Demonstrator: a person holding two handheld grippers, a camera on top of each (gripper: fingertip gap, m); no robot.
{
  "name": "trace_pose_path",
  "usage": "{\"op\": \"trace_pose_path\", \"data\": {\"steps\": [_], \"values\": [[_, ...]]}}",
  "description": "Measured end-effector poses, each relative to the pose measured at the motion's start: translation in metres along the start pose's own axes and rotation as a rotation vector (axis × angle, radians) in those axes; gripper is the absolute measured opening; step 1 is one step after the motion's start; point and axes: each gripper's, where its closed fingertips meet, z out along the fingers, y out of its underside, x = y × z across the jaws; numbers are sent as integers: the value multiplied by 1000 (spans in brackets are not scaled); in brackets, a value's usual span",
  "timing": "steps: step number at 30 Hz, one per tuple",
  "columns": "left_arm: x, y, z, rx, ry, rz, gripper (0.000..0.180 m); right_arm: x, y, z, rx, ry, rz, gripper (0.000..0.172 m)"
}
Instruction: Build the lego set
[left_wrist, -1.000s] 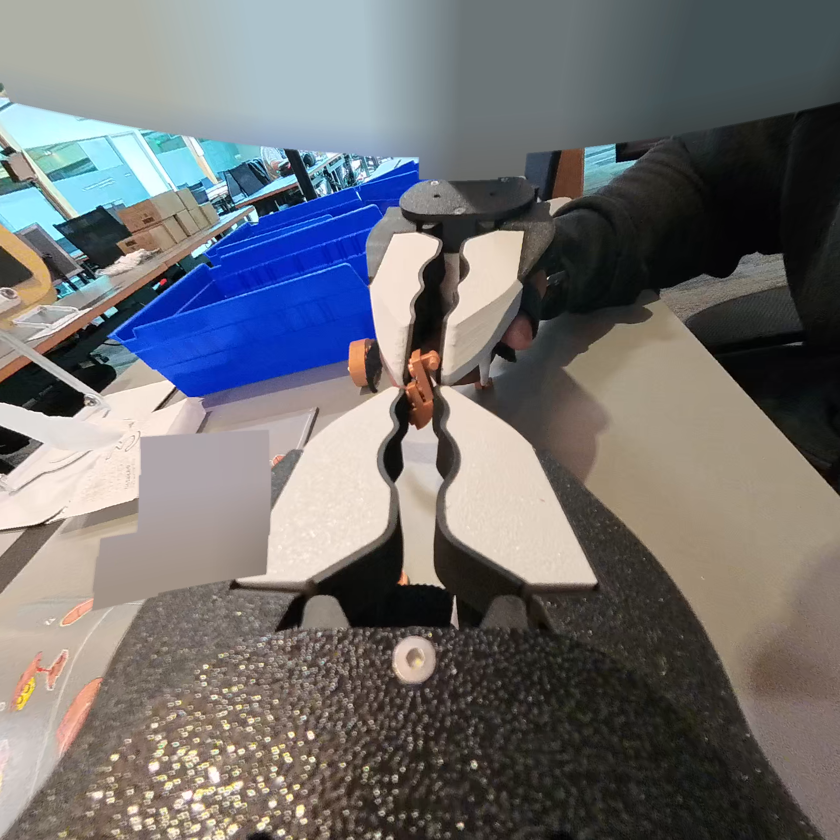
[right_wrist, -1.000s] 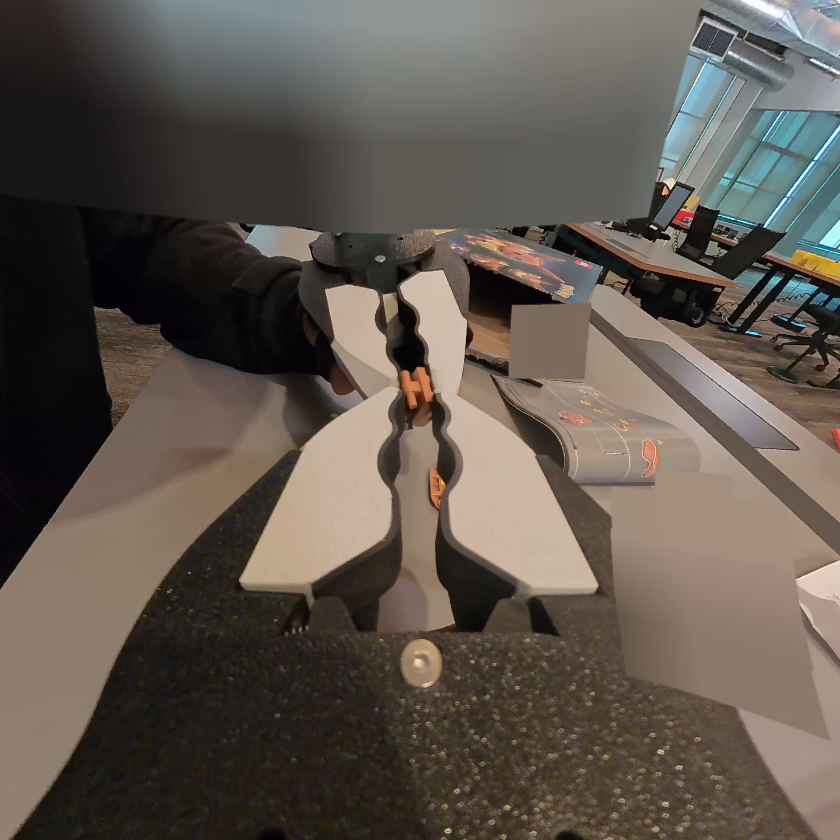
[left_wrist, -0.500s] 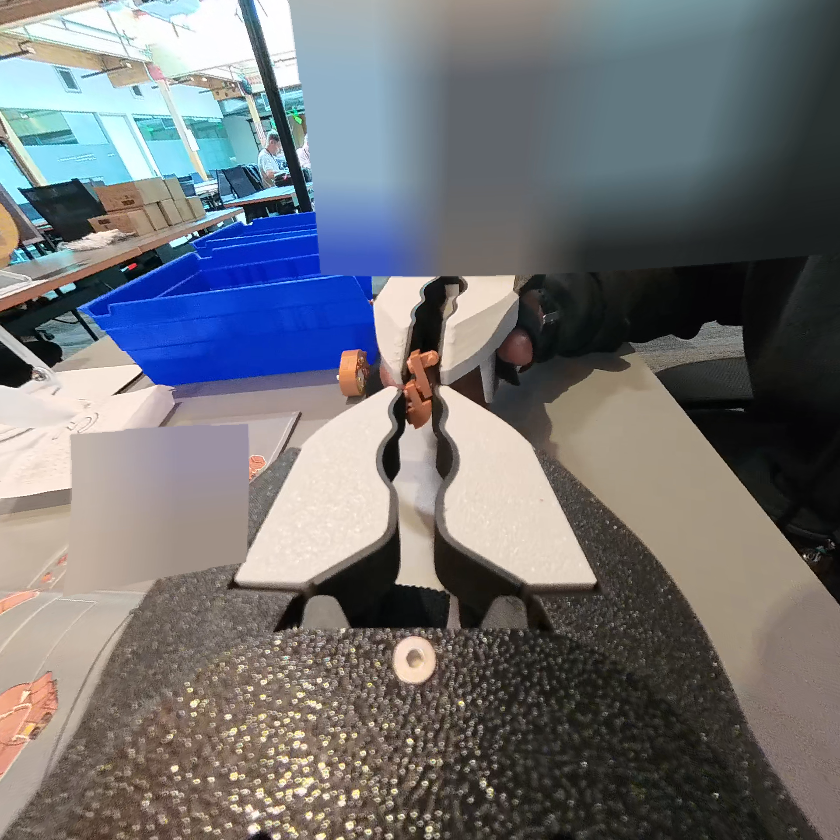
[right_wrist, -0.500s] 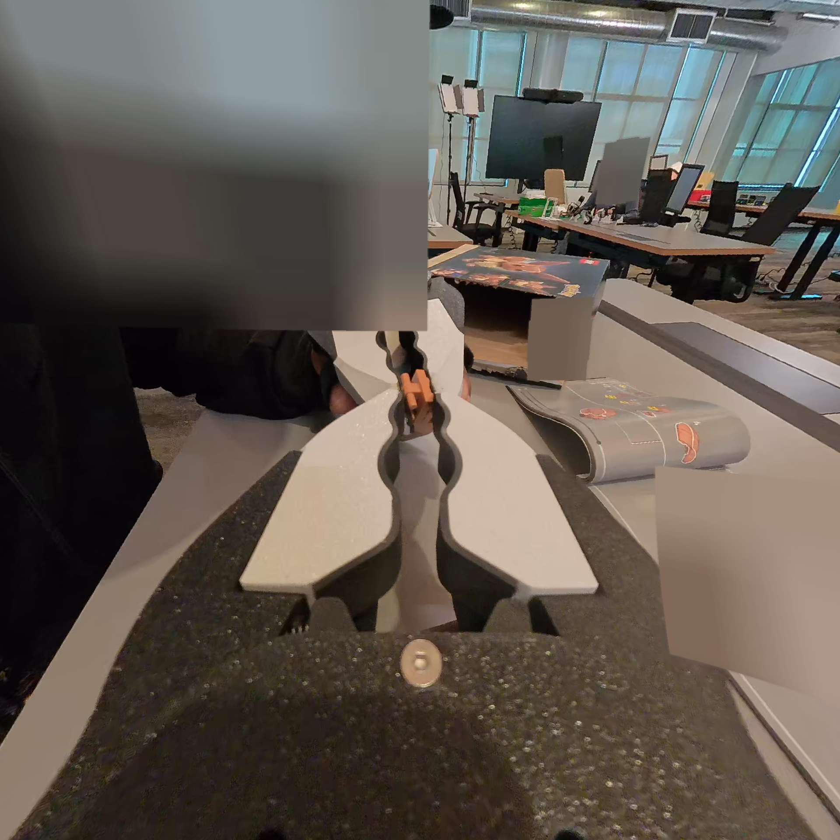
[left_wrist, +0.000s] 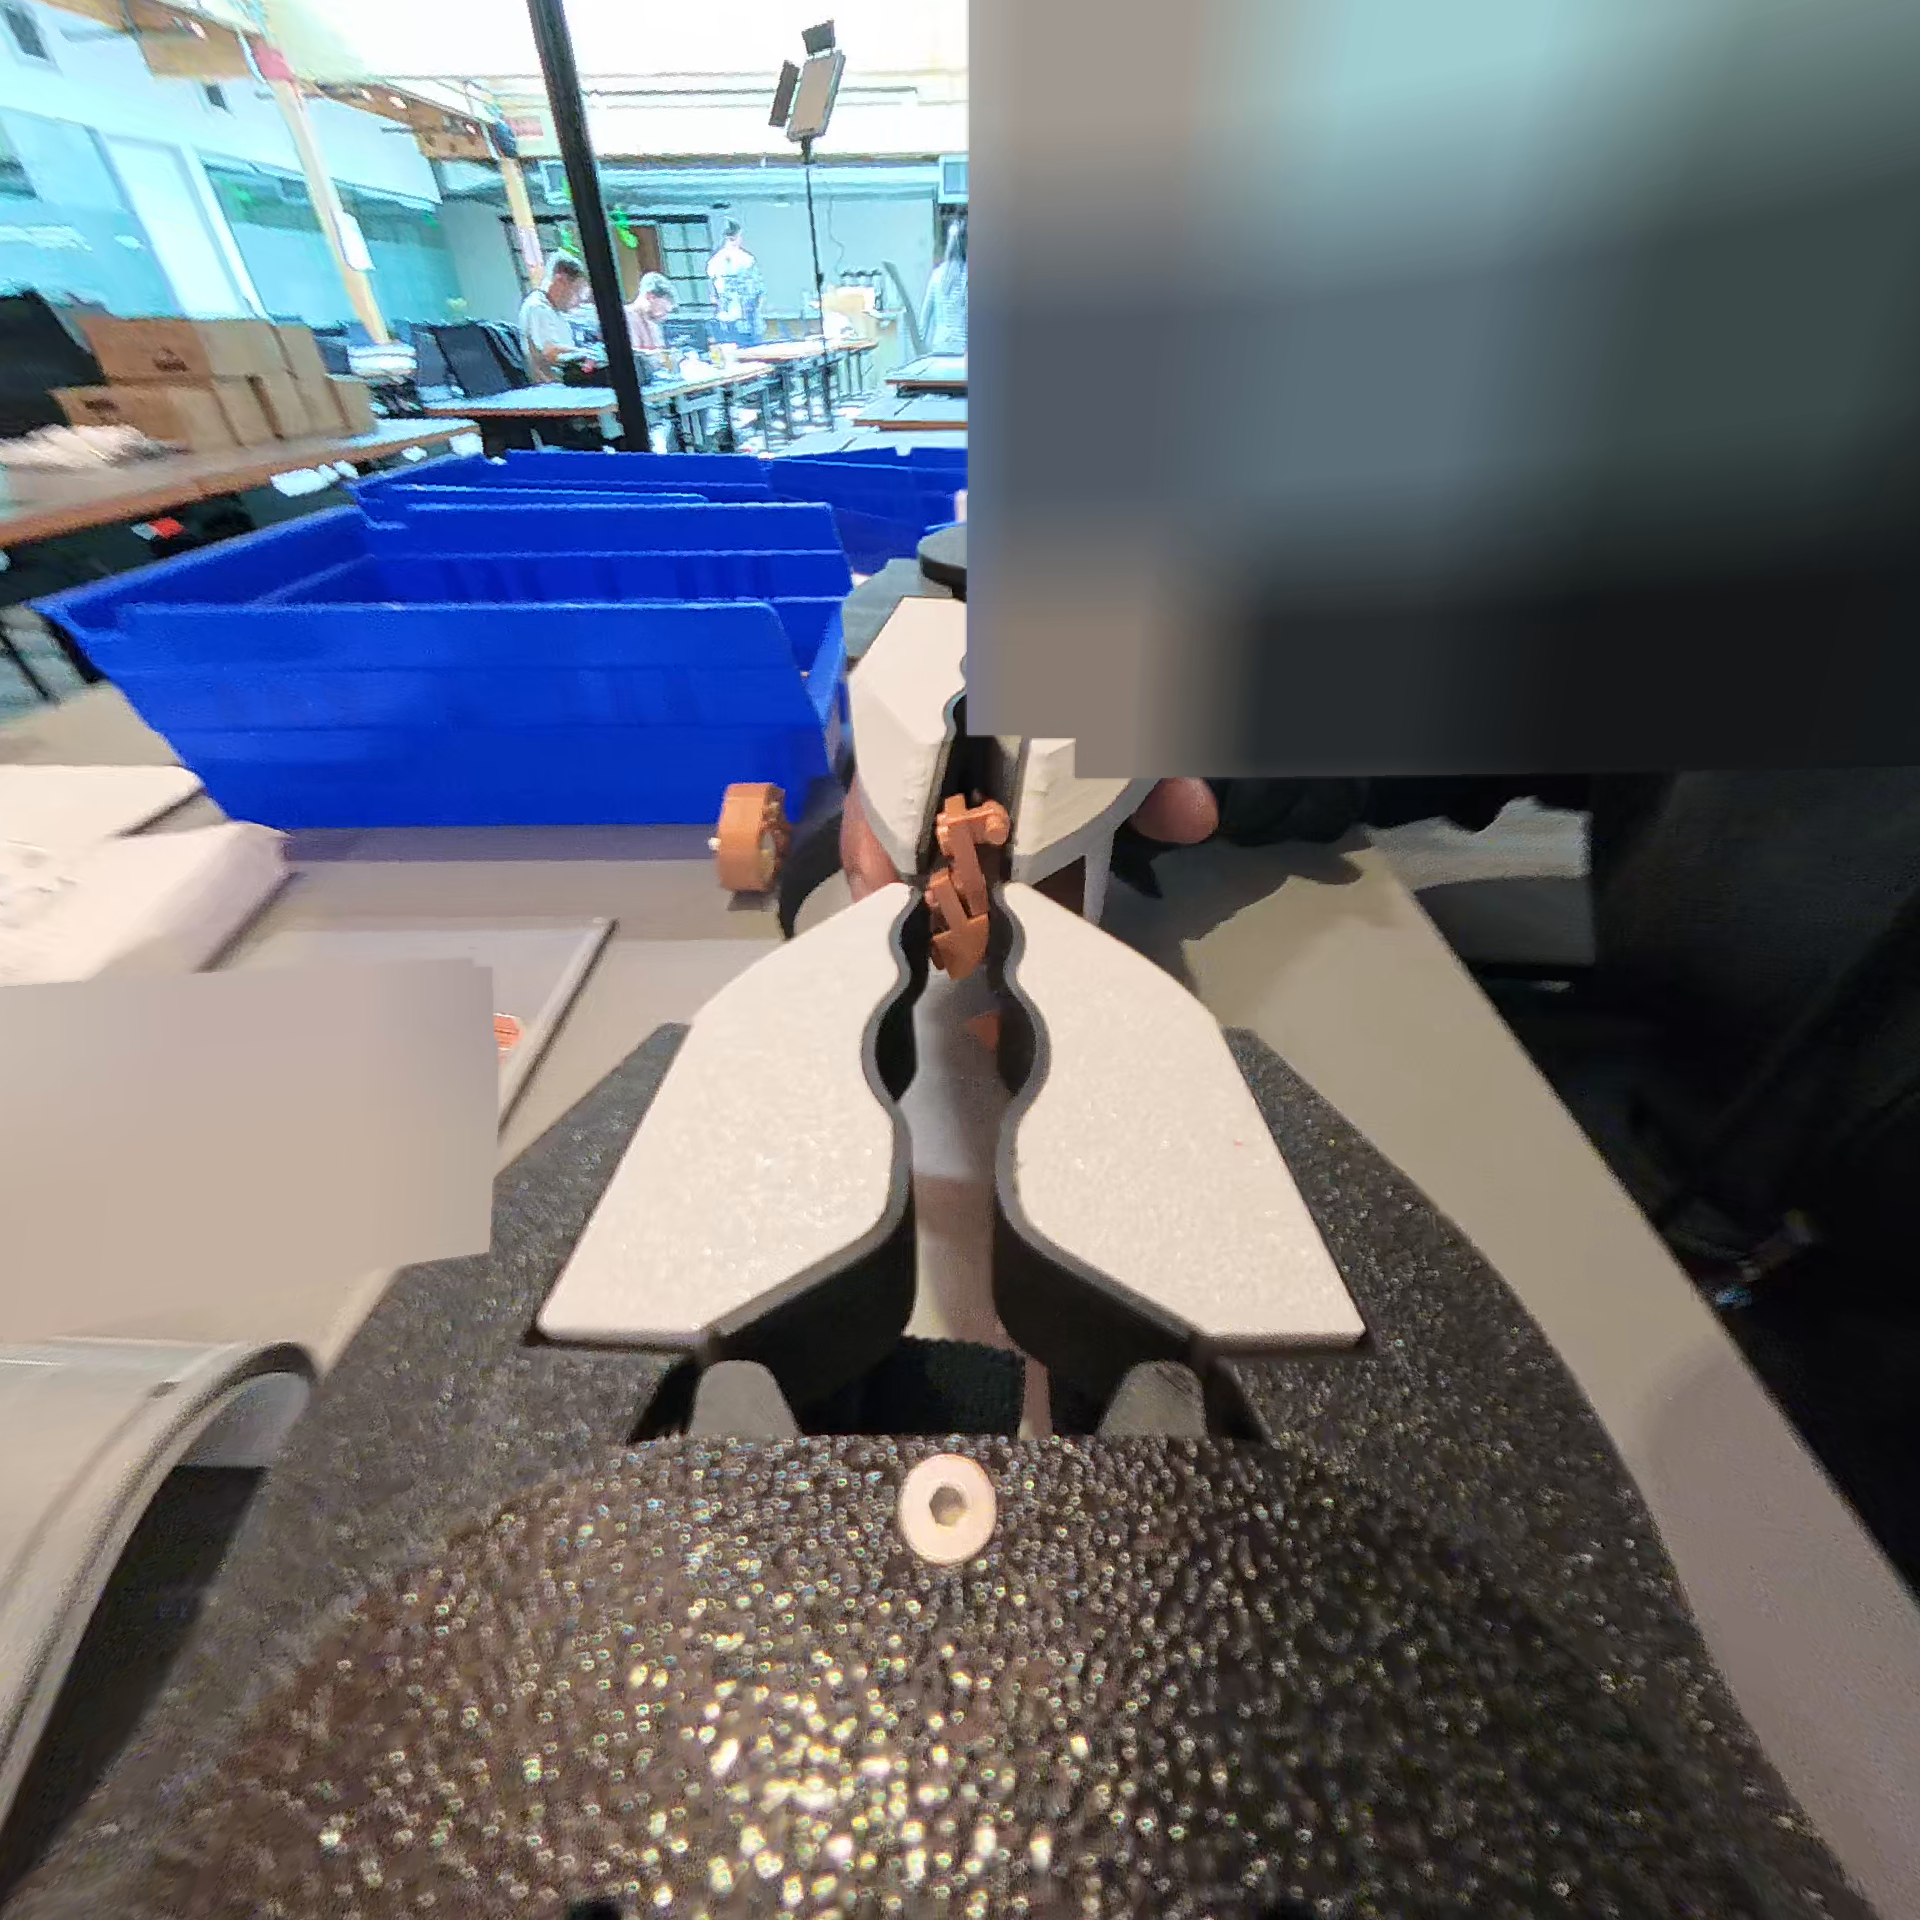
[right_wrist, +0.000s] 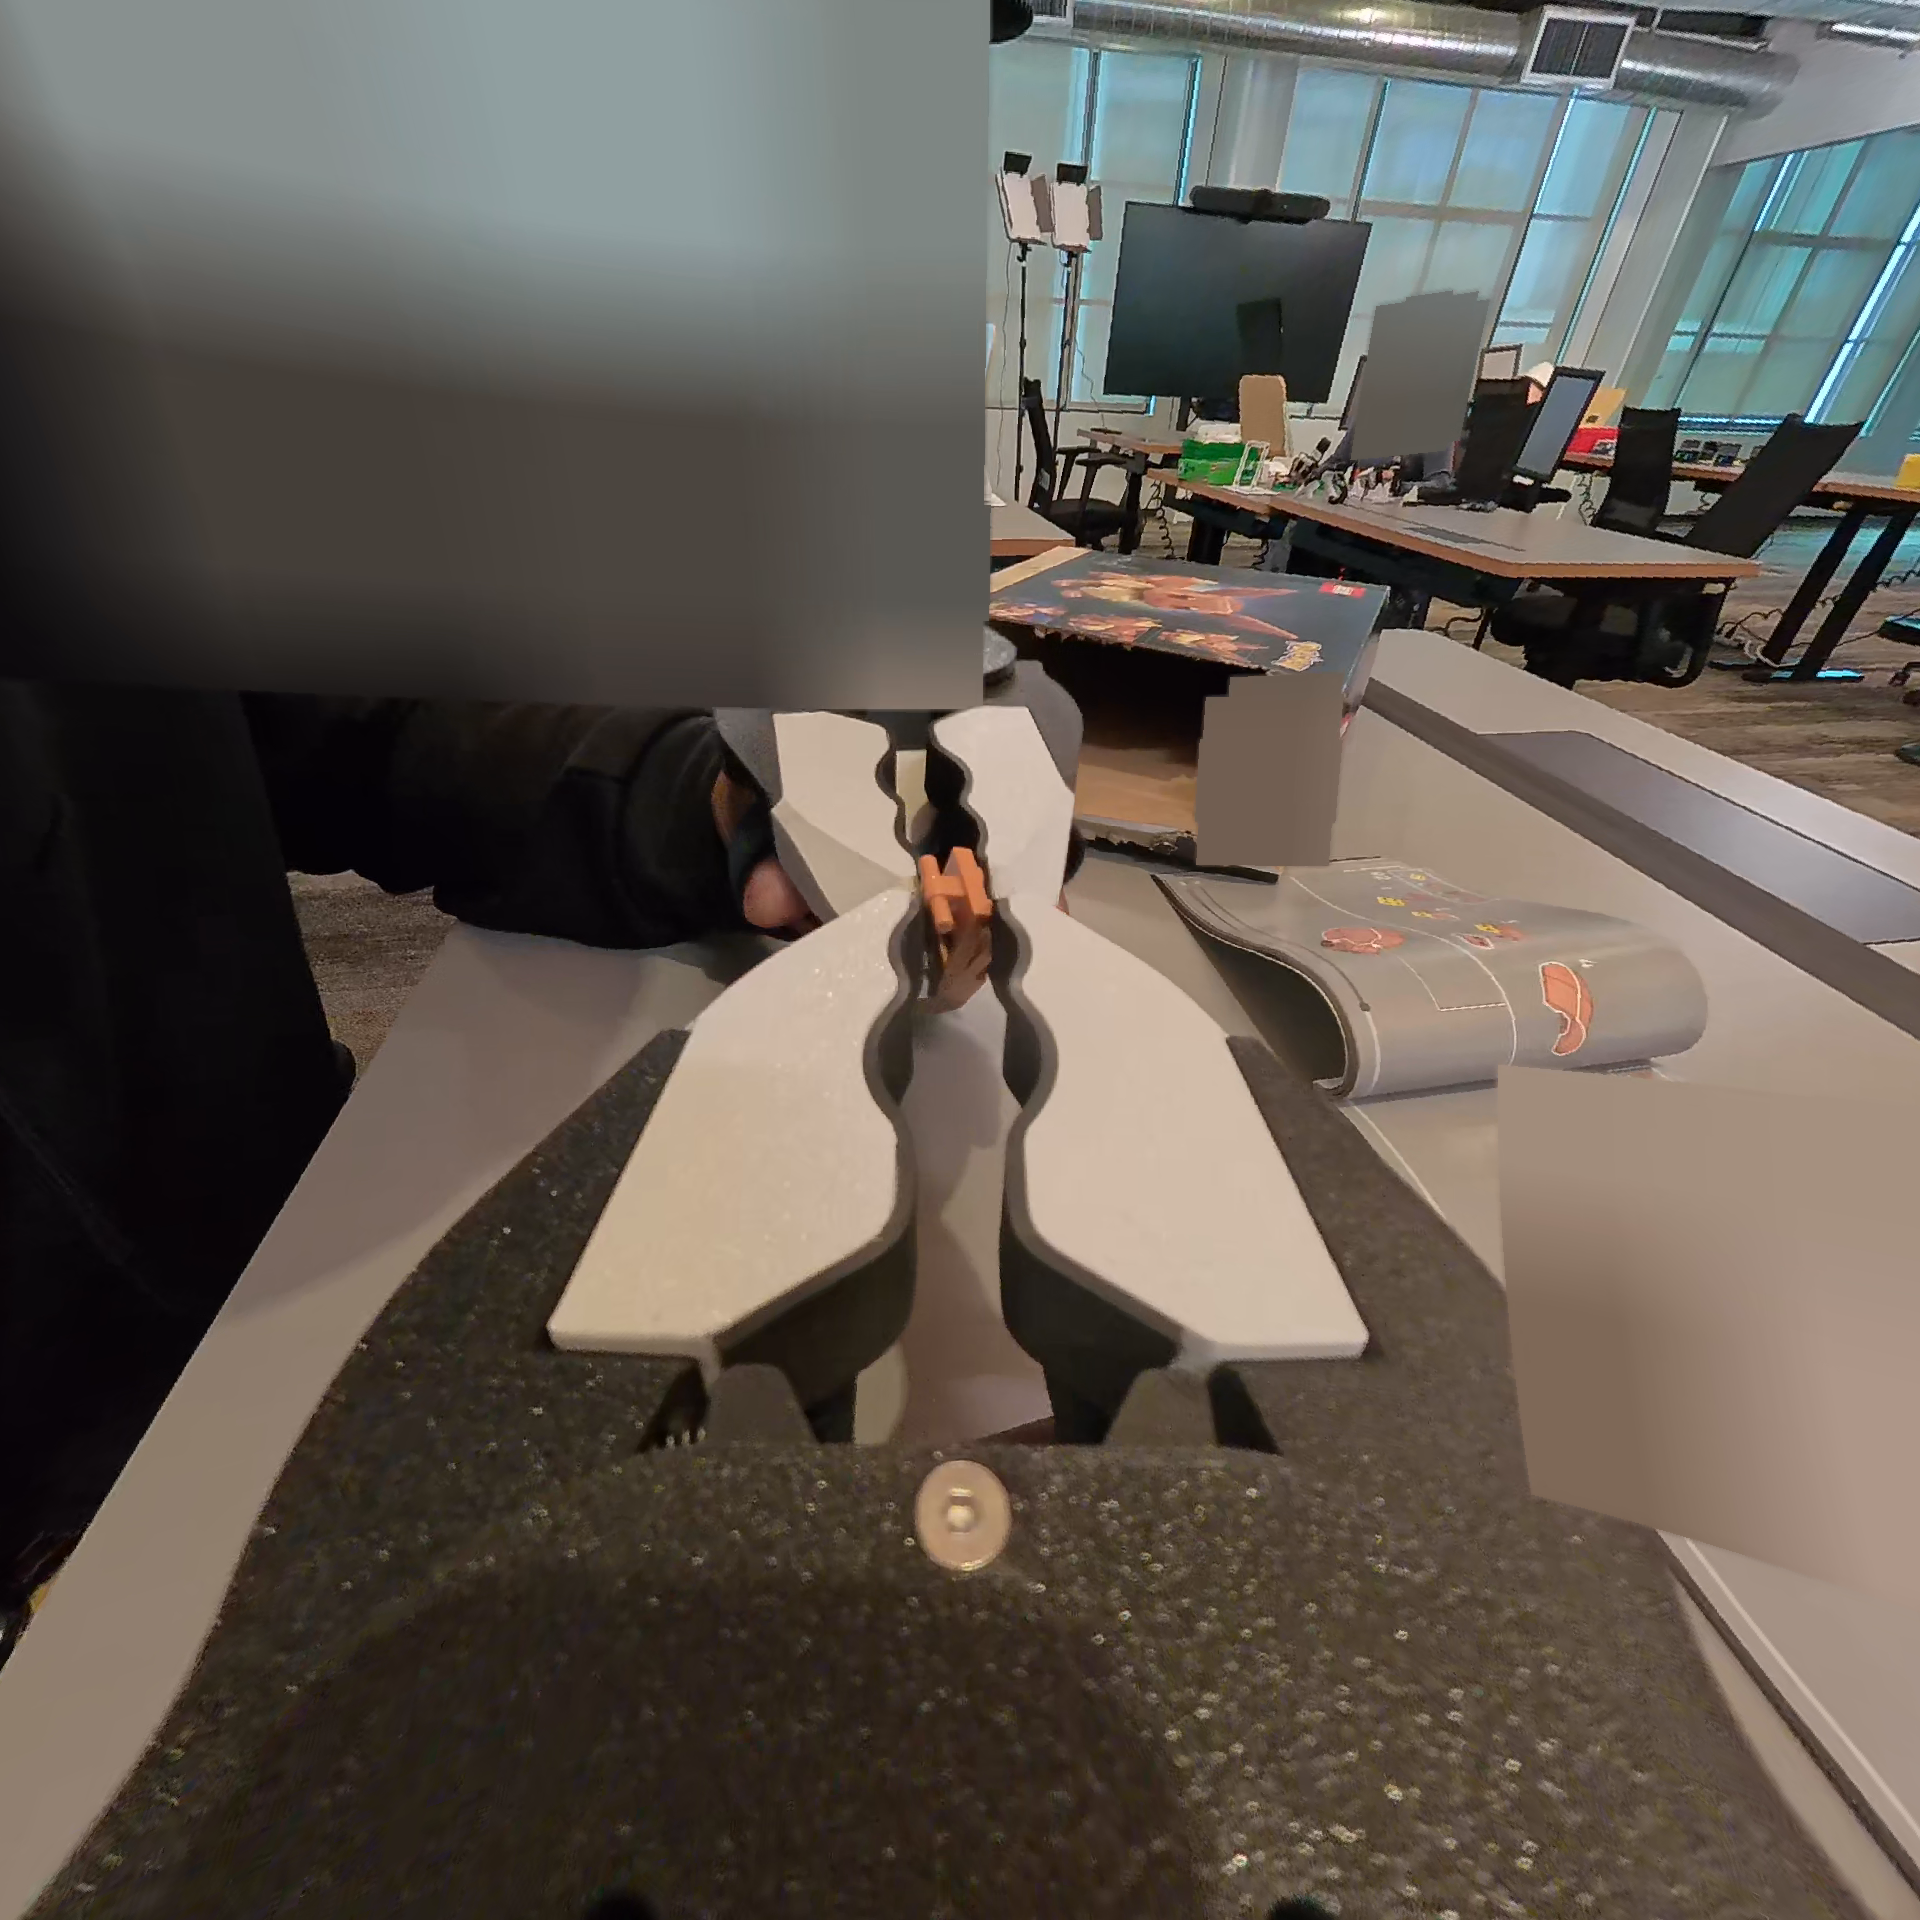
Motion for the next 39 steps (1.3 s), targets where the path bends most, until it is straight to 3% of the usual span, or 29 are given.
{"op": "trace_pose_path", "data": {"steps": [19,26,33,39], "values": [[11,-7,-2,94,161,-186,10,-7,-6,-2,7,-43,-22,20],[16,-11,-8,91,236,-218,9,-17,-9,-12,12,-116,-151,27],[35,-3,-4,-2,318,-190,10,-33,-8,-14,-7,-161,-281,16],[35,0,-4,-15,318,-189,10,-32,-4,-11,-17,-150,-279,9]]}}
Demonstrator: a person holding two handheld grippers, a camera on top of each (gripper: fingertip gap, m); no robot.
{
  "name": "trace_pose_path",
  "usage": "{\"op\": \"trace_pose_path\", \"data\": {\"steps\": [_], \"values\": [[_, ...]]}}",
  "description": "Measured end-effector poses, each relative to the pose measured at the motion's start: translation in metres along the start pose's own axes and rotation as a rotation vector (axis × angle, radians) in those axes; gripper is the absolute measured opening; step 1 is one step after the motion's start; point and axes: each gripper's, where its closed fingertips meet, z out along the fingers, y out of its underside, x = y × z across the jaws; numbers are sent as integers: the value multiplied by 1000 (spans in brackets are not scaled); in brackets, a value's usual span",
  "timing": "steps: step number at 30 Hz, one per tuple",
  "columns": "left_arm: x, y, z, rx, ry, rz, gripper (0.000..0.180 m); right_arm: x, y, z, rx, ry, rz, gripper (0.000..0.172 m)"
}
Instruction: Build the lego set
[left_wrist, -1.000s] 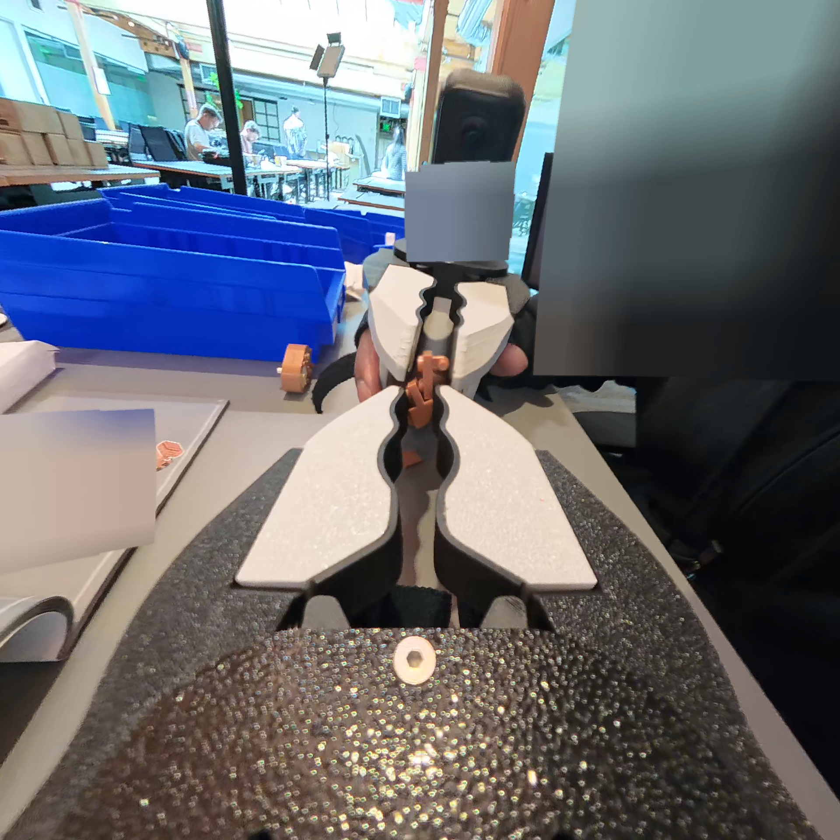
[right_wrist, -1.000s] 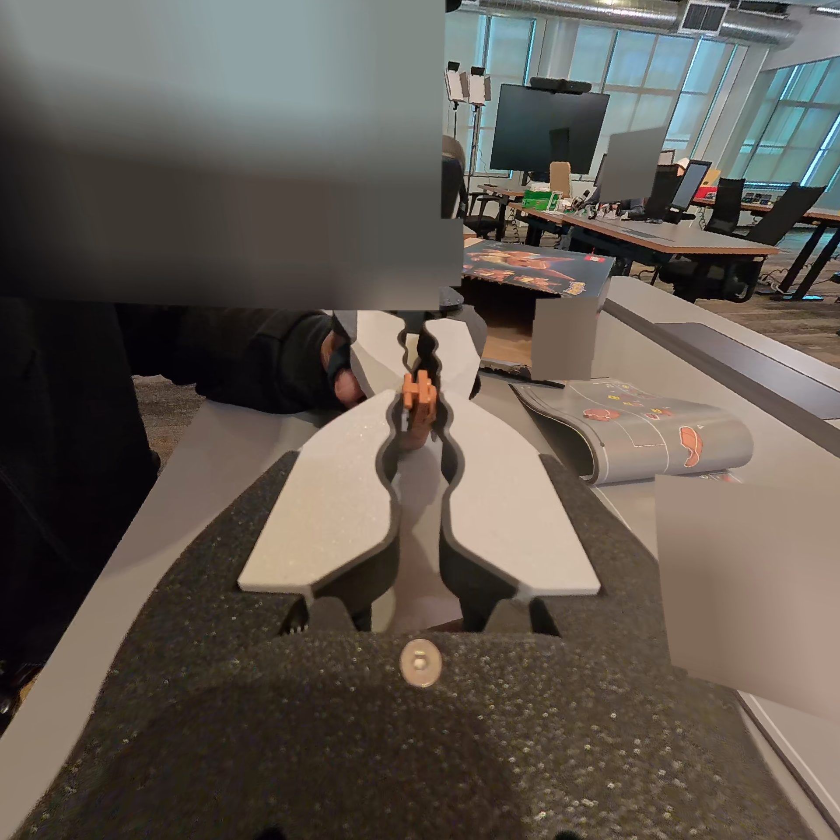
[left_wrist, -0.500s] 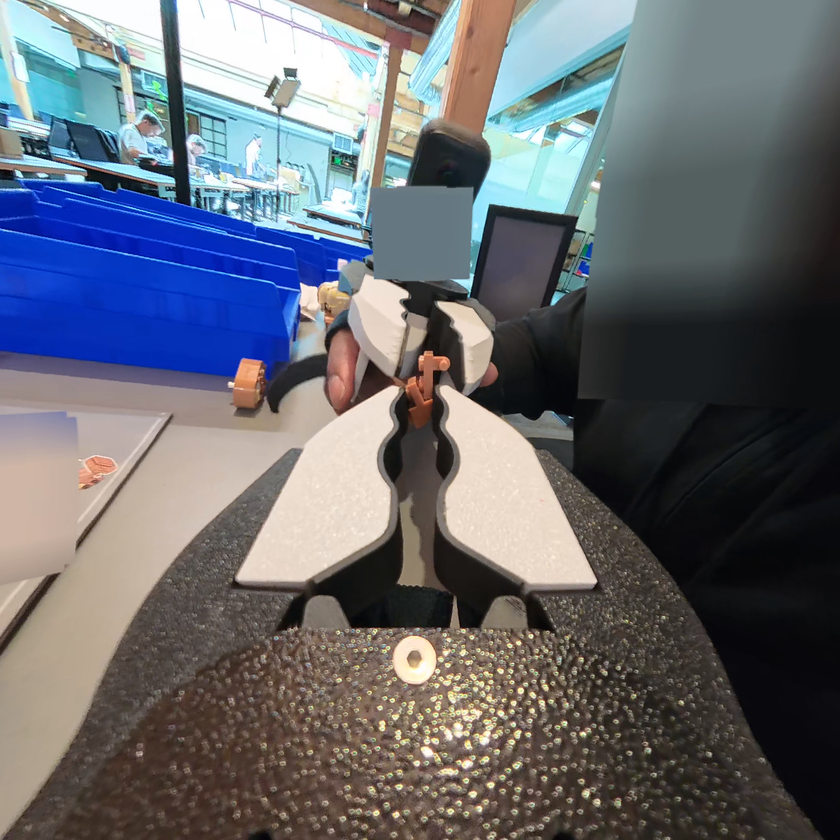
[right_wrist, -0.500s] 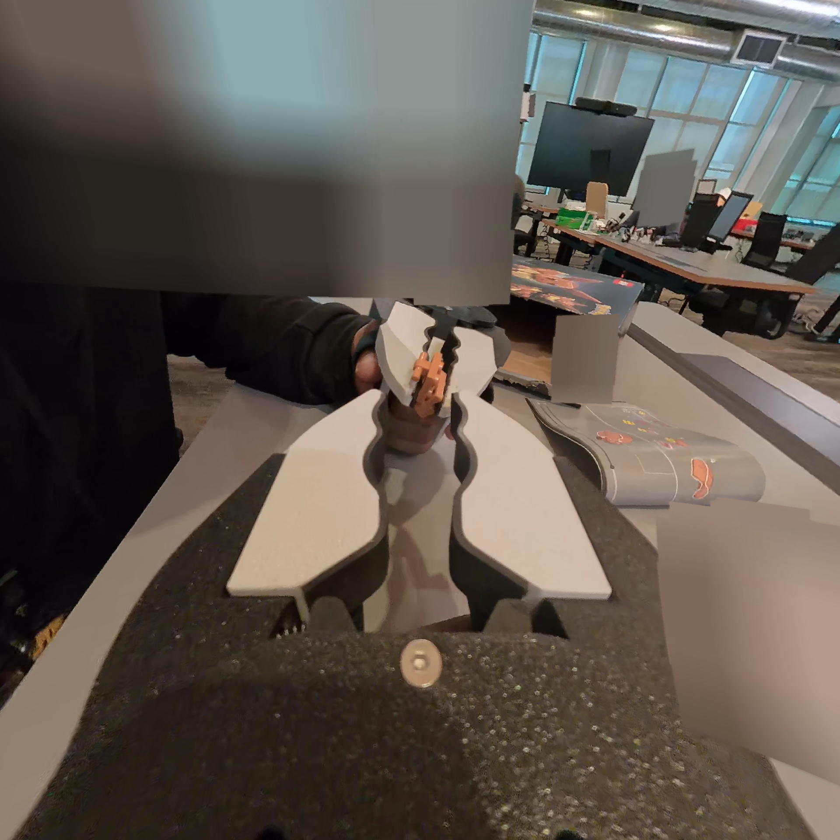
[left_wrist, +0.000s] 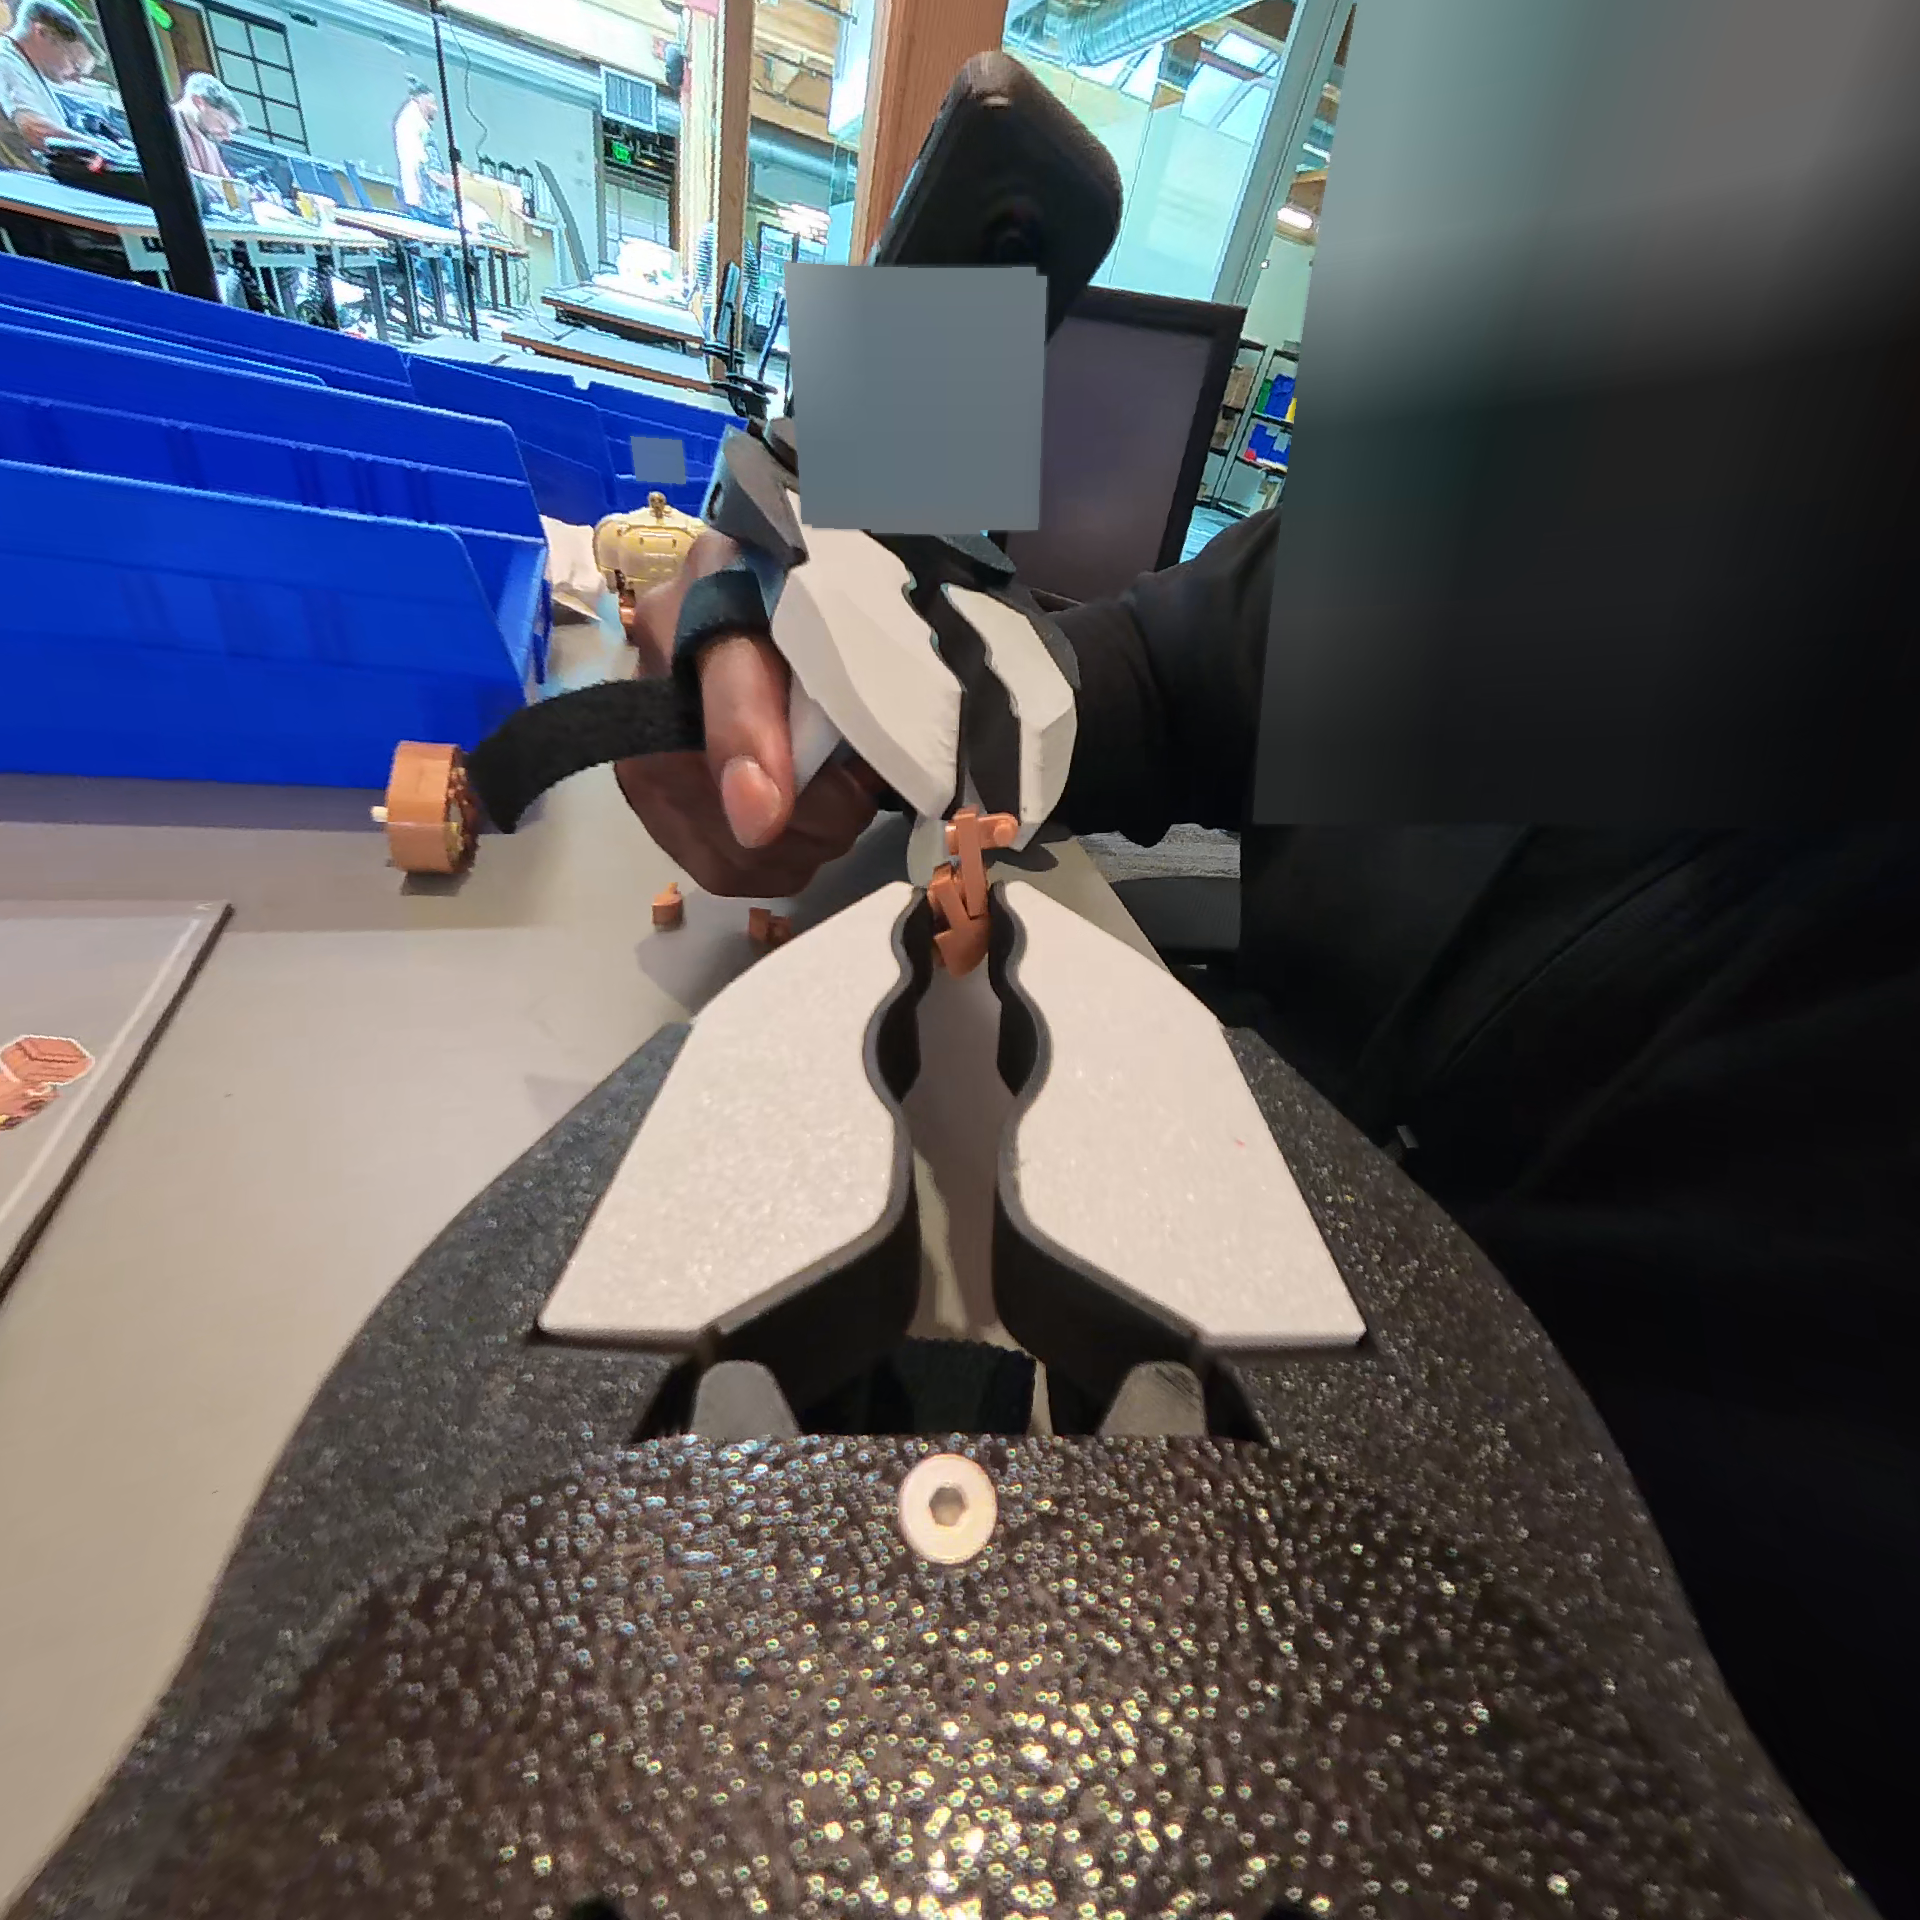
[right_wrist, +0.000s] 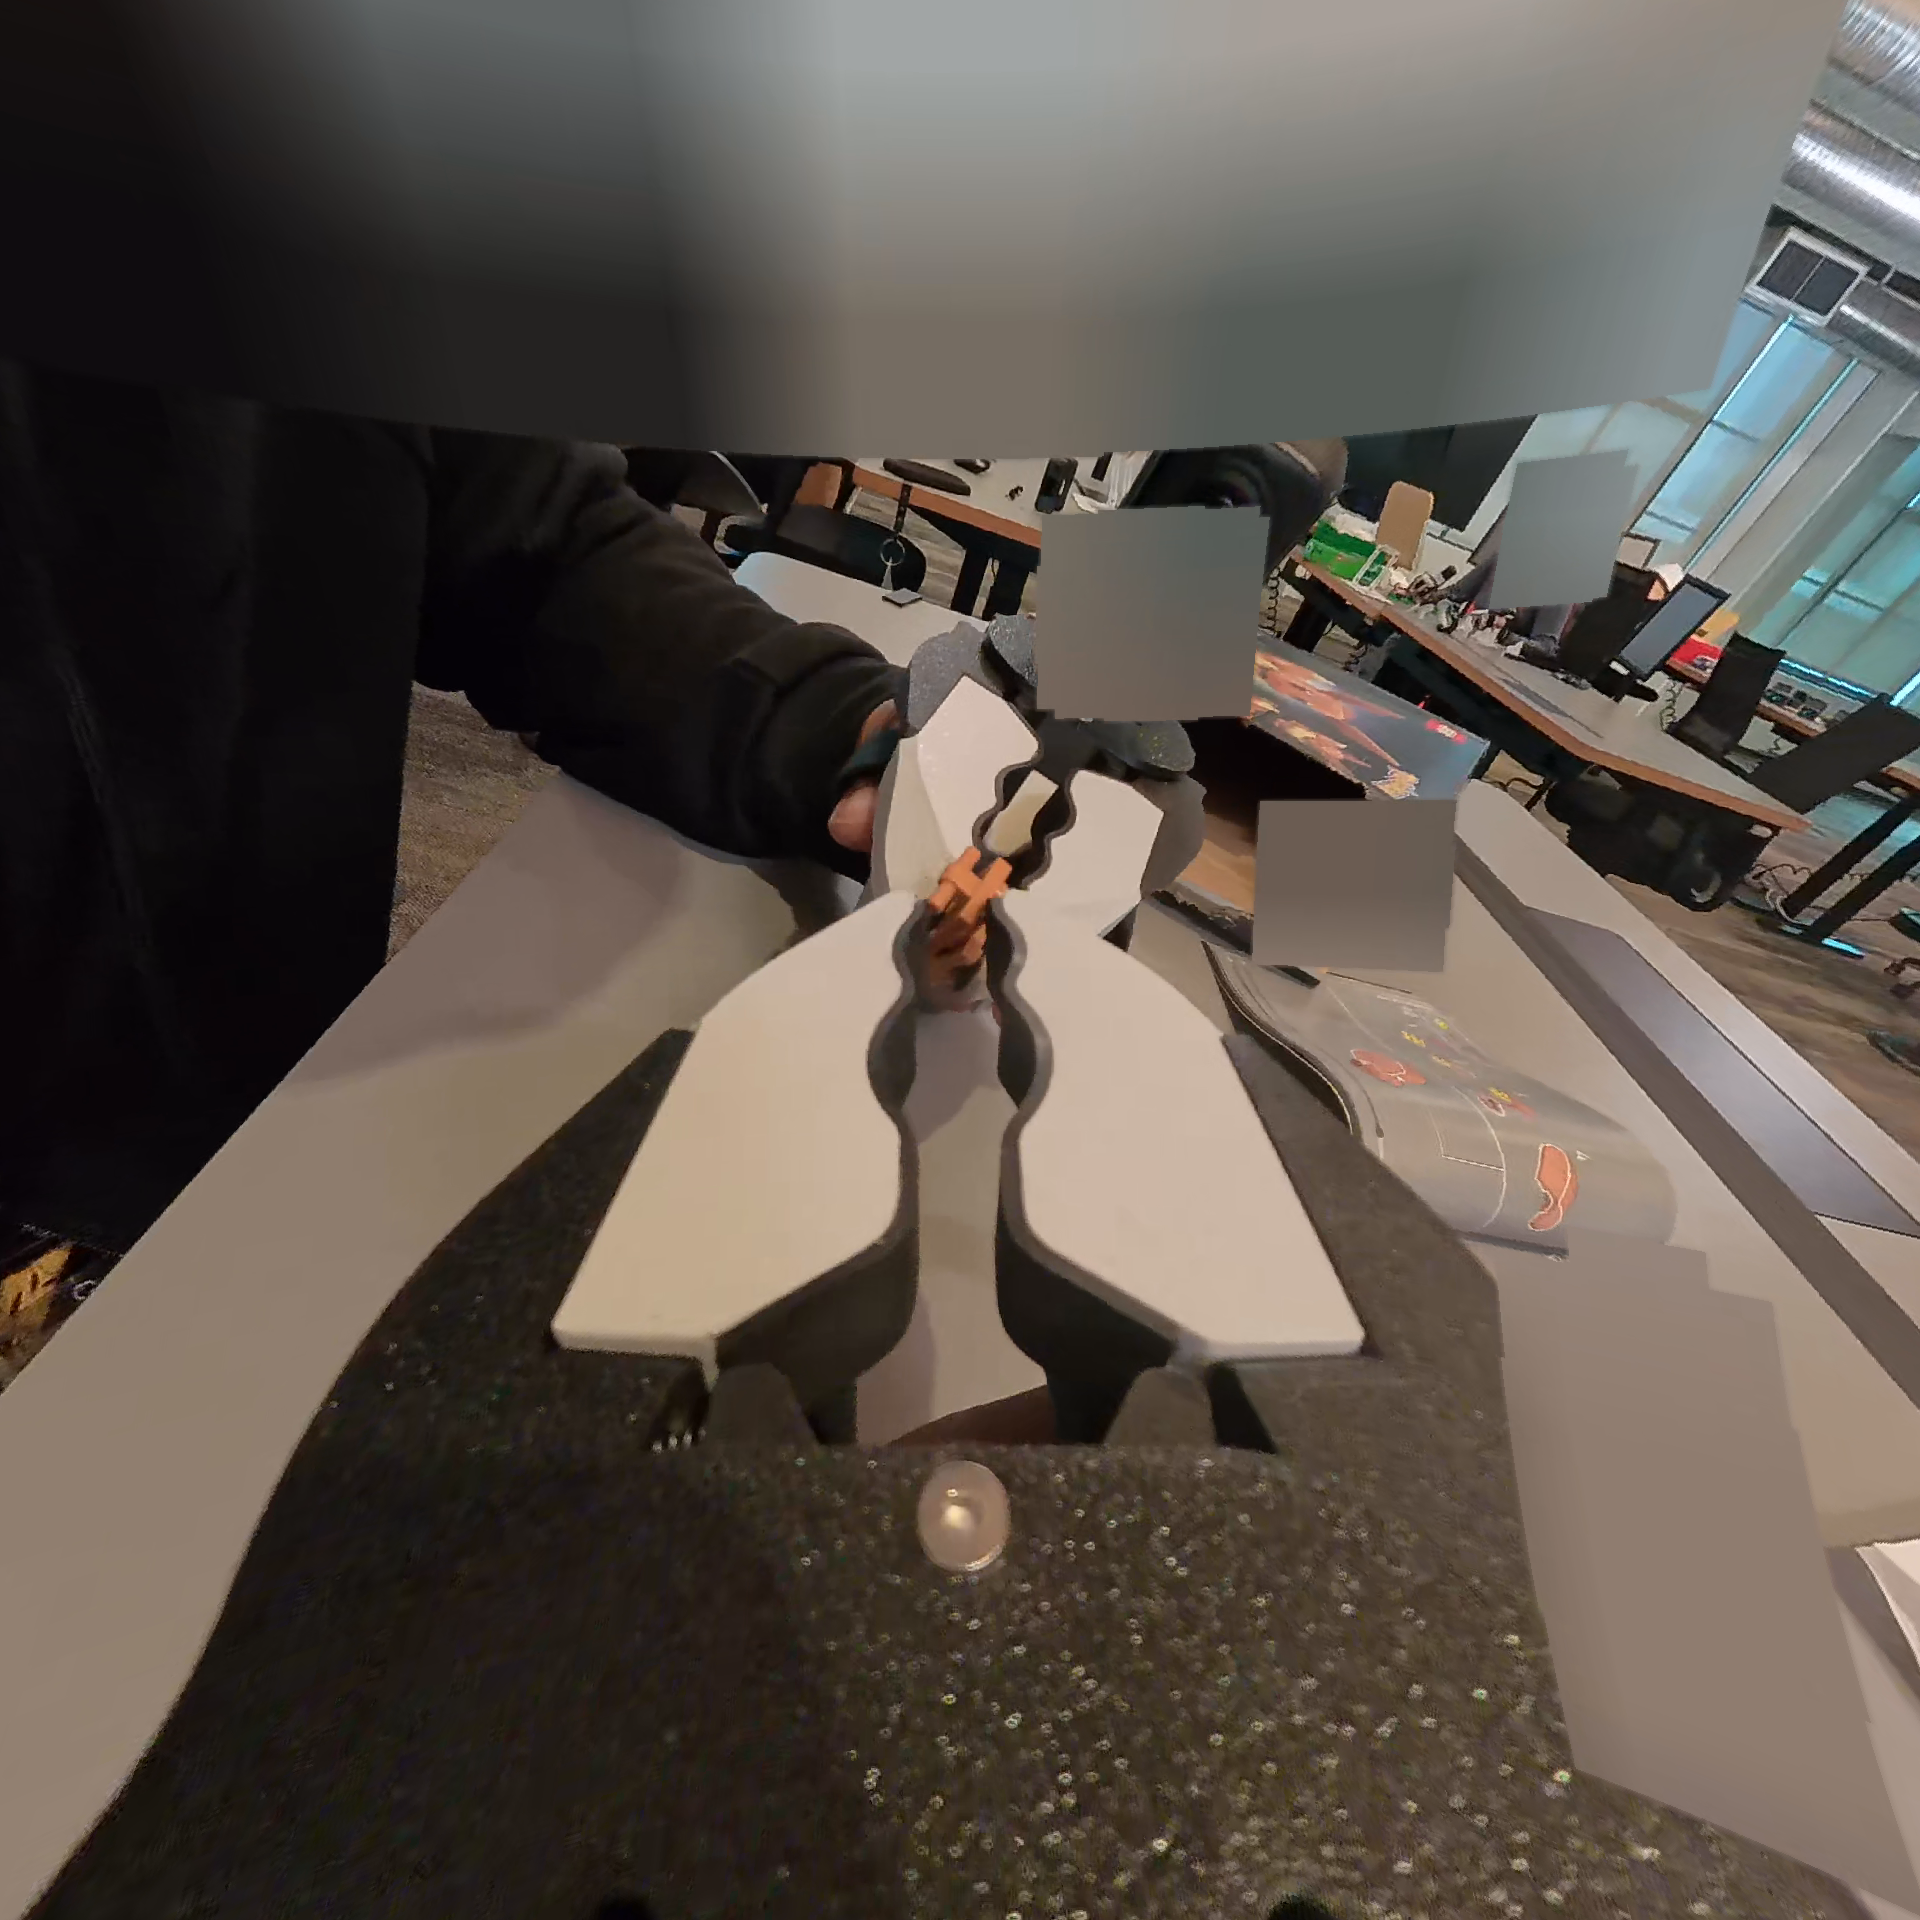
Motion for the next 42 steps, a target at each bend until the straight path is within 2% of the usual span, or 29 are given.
{"op": "trace_pose_path", "data": {"steps": [7,18,28,34,42], "values": [[-1,1,0,-14,-18,23,10,0,2,0,-9,1,-2,9],[-5,-1,-1,-62,-116,195,10,2,7,3,-43,40,-31,11],[-11,-4,-4,-66,-187,257,10,5,4,2,-36,42,38,20],[-19,-3,-4,-128,-297,408,10,9,4,3,-56,58,83,20],[-22,-1,-5,-165,-342,476,10,7,9,5,-88,48,98,12]]}}
